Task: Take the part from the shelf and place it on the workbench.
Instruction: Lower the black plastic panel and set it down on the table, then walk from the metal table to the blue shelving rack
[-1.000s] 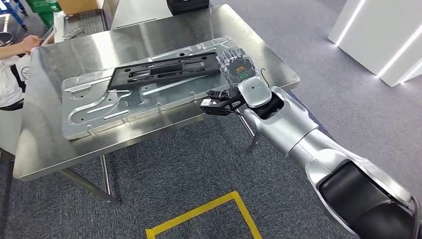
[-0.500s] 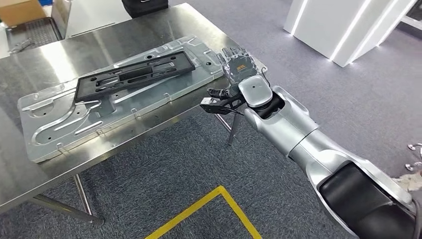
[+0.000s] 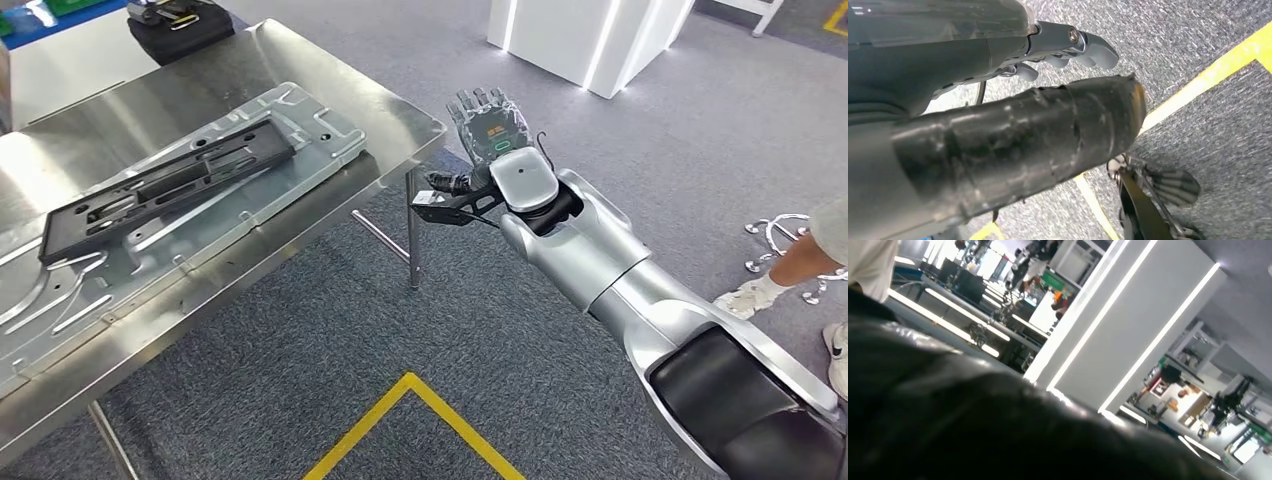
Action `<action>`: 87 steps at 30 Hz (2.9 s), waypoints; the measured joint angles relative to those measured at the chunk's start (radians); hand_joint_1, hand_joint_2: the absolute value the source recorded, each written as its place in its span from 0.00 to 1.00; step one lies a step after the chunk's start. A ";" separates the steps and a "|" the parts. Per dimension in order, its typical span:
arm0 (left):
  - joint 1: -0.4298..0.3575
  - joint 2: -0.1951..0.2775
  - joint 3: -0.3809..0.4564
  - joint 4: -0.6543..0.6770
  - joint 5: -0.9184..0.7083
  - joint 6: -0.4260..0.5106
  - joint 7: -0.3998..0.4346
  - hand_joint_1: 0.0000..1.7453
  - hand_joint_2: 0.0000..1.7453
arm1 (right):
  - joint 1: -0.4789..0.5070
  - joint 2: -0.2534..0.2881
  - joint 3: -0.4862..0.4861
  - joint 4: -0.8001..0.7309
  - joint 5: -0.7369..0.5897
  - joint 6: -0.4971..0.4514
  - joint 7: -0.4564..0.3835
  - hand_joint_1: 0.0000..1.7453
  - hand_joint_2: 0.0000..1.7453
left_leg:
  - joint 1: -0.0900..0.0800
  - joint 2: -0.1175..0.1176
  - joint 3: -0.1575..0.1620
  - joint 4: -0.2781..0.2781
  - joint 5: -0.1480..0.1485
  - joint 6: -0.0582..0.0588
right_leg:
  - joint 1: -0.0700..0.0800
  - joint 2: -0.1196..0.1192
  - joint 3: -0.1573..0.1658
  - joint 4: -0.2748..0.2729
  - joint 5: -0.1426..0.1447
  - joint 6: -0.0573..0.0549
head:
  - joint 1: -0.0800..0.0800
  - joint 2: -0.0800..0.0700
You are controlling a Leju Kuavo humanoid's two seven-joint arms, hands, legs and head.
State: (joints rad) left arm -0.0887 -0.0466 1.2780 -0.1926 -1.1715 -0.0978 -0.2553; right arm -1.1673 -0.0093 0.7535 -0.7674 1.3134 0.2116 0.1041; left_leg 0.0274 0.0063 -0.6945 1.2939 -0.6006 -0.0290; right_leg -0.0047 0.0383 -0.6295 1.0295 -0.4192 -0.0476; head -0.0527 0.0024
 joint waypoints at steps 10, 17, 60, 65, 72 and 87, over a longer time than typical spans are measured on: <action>-0.006 0.003 0.001 0.000 0.000 0.014 0.029 0.00 0.00 | 0.013 -0.003 -0.014 -0.018 0.014 0.010 0.001 0.00 0.00 | 0.003 -0.040 0.113 -0.275 0.145 0.026 | -0.004 0.086 -0.008 0.025 -0.018 0.042 | 0.002 0.000; 0.000 0.002 0.003 0.000 0.000 0.016 0.037 0.00 0.00 | 0.023 -0.005 -0.017 -0.021 0.019 0.012 0.000 0.00 0.00 | 0.000 0.051 0.148 -0.282 0.120 0.045 | -0.008 -0.039 -0.152 0.260 -0.067 0.055 | 0.008 0.000; -0.004 -0.004 0.009 0.000 -0.002 0.017 0.040 0.00 0.00 | 0.013 0.005 -0.038 -0.052 0.034 0.034 0.002 0.00 0.00 | -0.009 0.005 0.048 -0.043 -0.020 0.012 | 0.009 -0.018 -0.019 -0.003 0.020 -0.001 | 0.017 0.000; 0.000 -0.003 0.009 0.000 -0.006 0.017 0.043 0.00 0.00 | 0.020 0.005 -0.038 -0.055 0.038 0.035 0.003 0.00 0.00 | -0.004 -0.042 0.057 -0.153 0.105 0.016 | 0.008 0.058 -0.020 0.011 0.015 0.004 | 0.017 0.000; -0.008 -0.003 0.009 0.000 -0.010 0.018 0.045 0.00 0.00 | 0.018 -0.010 -0.047 -0.059 0.040 0.033 0.007 0.00 0.00 | -0.004 -0.039 0.113 -0.275 0.145 0.049 | 0.003 0.059 -0.051 0.046 0.000 0.042 | 0.020 0.000; -0.009 -0.006 0.009 0.000 -0.020 0.018 0.037 0.00 1.00 | 0.025 -0.041 -0.067 -0.078 0.068 0.029 0.029 0.00 0.00 | -0.012 0.092 0.142 -0.258 0.093 0.023 | 0.012 -0.070 -0.007 -0.010 0.013 0.016 | 0.021 0.000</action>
State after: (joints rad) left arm -0.0978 -0.0526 1.2869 -0.1926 -1.1913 -0.0799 -0.2187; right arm -1.1423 -0.0498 0.6865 -0.8454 1.3817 0.2402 0.1331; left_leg 0.0151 0.0983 -0.5521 1.0355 -0.5073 -0.0057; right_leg 0.0072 -0.0321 -0.6364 1.0196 -0.4057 -0.0312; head -0.0315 0.0025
